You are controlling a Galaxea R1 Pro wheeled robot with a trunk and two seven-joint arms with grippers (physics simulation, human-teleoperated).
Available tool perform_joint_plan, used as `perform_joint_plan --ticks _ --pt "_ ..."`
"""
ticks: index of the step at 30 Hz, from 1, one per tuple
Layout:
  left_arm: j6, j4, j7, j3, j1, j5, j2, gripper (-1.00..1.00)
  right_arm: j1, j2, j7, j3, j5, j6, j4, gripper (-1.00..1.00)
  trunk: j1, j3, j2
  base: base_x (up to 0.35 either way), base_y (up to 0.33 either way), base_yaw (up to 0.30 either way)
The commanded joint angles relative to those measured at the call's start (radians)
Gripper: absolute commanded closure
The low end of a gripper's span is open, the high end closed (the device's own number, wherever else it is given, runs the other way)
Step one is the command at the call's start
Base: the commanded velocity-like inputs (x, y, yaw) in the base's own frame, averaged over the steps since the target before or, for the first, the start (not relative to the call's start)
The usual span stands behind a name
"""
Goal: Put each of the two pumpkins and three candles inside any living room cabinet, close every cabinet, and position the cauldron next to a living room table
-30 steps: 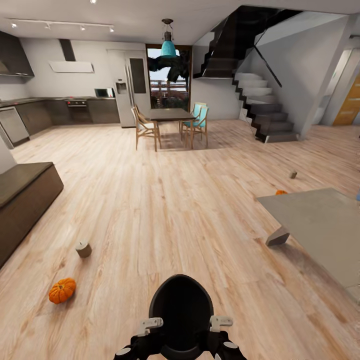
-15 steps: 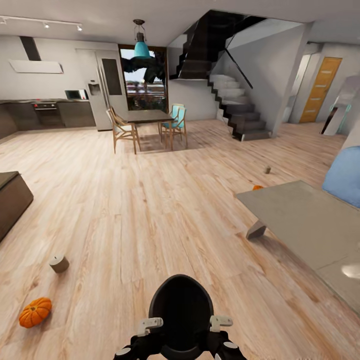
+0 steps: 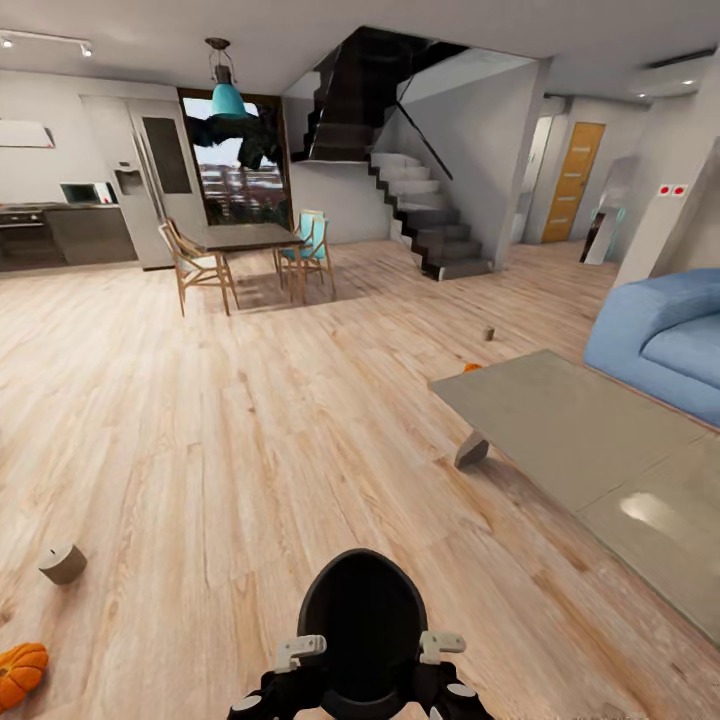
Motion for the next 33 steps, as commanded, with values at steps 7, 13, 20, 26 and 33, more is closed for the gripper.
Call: perform_joint_plan --ticks 7,13,20,26,33 --pt "0.005 -0.006 -0.033 -0.016 0.001 0.016 0.003 1.0 -0.002 -0.001 0.026 -0.004 -0.03 0.005 0.0 1.0 0.0 0.002 0.0 0.0 0.0 -0.274" --pt "0.005 -0.006 -0.033 -0.016 0.001 0.016 0.003 1.0 -0.002 0.0 0.026 -0.004 -0.03 0.005 0.0 1.0 0.0 0.005 0.0 0.0 0.0 -0.274" --pt "0.005 -0.006 -0.033 -0.016 0.001 0.016 0.003 1.0 -0.002 0.0 0.026 -0.004 -0.03 0.005 0.0 1.0 0.0 0.008 0.0 0.0 0.014 -0.274" --pt "0.005 -0.006 -0.033 -0.016 0.001 0.016 0.003 1.0 -0.002 -0.001 0.026 -0.004 -0.03 0.005 0.0 1.0 0.0 0.011 0.0 0.0 0.108 -0.274" --pt "0.005 -0.006 -0.033 -0.016 0.001 0.016 0.003 1.0 -0.002 -0.001 0.027 -0.003 -0.03 0.001 0.0 1.0 0.0 0.013 0.0 0.0 0.232 -0.144"
